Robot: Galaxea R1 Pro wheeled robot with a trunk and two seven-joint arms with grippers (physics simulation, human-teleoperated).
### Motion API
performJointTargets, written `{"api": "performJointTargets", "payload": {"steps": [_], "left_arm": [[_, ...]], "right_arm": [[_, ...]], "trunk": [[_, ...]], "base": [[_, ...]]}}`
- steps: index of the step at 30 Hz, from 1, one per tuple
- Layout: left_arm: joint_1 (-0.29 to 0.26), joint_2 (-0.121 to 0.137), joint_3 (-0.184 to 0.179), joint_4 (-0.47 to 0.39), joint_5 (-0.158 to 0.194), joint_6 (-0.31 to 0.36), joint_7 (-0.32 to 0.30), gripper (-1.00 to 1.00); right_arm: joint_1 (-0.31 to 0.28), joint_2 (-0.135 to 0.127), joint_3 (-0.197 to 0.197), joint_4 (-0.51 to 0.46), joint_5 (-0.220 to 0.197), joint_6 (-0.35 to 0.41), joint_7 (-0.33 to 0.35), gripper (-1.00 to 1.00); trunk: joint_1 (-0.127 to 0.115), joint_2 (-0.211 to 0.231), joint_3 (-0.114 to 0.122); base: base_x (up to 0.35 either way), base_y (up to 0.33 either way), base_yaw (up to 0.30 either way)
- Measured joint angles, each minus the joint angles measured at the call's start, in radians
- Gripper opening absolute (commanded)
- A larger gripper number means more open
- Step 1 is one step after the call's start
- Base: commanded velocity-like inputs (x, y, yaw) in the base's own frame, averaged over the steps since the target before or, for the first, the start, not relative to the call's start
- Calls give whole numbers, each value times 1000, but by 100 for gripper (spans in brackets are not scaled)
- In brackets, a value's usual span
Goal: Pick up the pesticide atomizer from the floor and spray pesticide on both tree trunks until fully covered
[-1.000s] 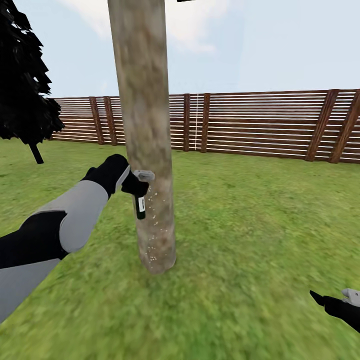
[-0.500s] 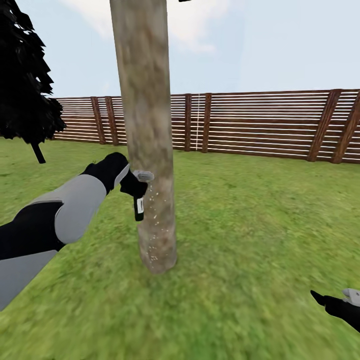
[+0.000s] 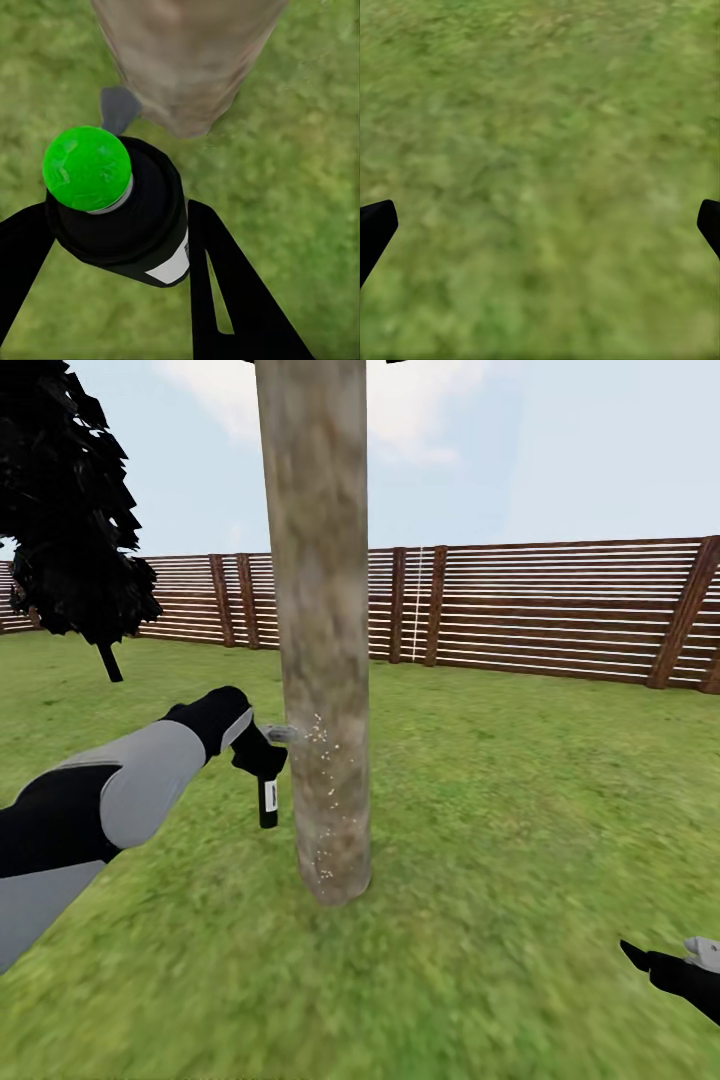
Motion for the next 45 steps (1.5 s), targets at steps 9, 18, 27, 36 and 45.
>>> {"api": "performJointTargets", "payload": {"steps": [9, 18, 27, 36, 45], "left_arm": [[85, -8, 0, 1, -2, -9, 0, -100], [164, -8, -2, 1, -2, -15, 0, -100], [230, -20, 1, 1, -2, -16, 0, -100], [288, -35, -4, 1, -7, -12, 1, -100], [310, -31, -27, 1, -58, -7, 0, -100]], "right_arm": [[0, 0, 0, -1, 0, 0, 0, 100], [0, 0, -1, -1, 0, 0, 0, 100], [0, -1, -1, -2, 0, 0, 0, 100], [0, -1, -1, -2, 0, 0, 0, 100], [0, -1, -1, -1, 0, 0, 0, 100]], "trunk": [[0, 0, 0], [0, 0, 0], [0, 0, 0], [0, 0, 0], [0, 0, 0]], "base": [[0, 0, 0], [0, 0, 0], [0, 0, 0], [130, 0, 0], [17, 0, 3]]}}
